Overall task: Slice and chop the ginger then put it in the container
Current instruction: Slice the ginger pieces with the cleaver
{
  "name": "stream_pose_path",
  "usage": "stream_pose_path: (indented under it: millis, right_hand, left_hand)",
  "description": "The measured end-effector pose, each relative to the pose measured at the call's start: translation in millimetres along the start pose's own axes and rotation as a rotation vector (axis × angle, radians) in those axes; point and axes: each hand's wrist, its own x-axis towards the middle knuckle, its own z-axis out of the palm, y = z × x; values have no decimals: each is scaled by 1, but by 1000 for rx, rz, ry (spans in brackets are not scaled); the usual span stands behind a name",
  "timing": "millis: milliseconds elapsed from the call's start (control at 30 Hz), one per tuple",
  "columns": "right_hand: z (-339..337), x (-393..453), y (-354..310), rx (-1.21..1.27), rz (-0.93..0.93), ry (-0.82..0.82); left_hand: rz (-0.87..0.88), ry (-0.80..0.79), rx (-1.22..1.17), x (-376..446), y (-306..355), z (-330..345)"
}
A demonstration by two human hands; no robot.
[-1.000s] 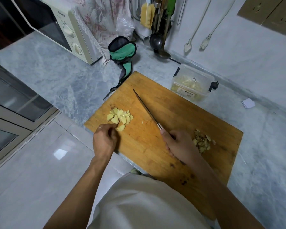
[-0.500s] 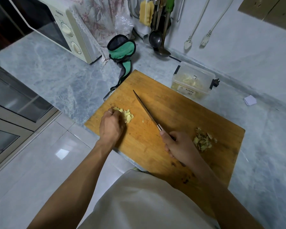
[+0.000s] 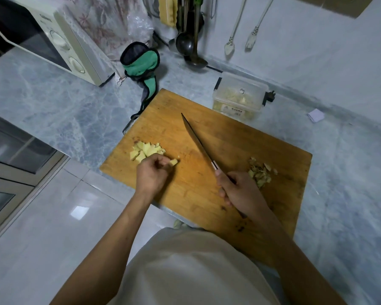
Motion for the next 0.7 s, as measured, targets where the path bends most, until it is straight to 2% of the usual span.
stream_pose_path:
  millis: [67,167,267,333,500,700]
  right_hand:
    - [-4,-2,2,-23,3,17]
    - [-9,-4,7,-47,-13,53]
    - [-10,-8,10,-26,-12,59]
    - [-11,-9,12,-6,-8,67]
    - [-13,-7,16,1,-15,85]
    - [-16,-7,20,2,-25,75]
  left_hand:
    - [120,-14,77,-9,4,14]
    - [398,-36,254,-19,-4,29]
    - [510,-140,445,-24,-16,38]
    - [503,-160,450,-28,-20,38]
    - [322,-151,294,-29,-10,30]
    - [176,-194,405,-18,7,42]
